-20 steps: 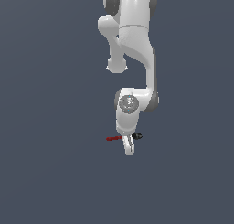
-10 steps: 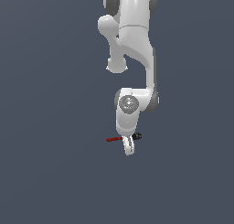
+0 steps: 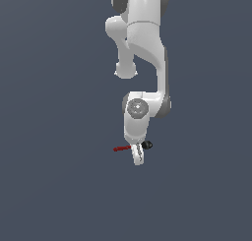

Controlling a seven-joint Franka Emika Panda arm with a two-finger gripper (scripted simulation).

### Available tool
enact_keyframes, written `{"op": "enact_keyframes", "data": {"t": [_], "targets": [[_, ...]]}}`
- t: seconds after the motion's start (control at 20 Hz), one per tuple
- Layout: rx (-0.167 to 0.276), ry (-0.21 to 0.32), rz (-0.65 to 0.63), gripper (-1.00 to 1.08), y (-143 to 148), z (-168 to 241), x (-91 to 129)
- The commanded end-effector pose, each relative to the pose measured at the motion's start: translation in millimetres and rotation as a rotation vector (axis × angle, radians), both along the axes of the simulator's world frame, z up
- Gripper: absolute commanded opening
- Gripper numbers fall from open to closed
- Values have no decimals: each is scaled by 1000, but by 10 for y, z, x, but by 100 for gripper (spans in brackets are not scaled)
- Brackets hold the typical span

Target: Pick up the object and move it to a goal position.

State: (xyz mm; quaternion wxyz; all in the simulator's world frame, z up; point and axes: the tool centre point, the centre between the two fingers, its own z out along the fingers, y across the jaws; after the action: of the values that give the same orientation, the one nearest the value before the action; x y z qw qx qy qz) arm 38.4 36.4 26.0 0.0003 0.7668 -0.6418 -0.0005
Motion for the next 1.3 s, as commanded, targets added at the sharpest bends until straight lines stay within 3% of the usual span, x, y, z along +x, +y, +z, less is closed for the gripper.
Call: {"op": "enact_keyframes", "data": {"t": [0.0, 0.4, 1.25], "targets": [[0, -2, 0, -100, -32, 120, -8], [2, -1, -1, -100, -212, 759, -80], [0, -1, -3, -100, -773, 2771, -276]]}}
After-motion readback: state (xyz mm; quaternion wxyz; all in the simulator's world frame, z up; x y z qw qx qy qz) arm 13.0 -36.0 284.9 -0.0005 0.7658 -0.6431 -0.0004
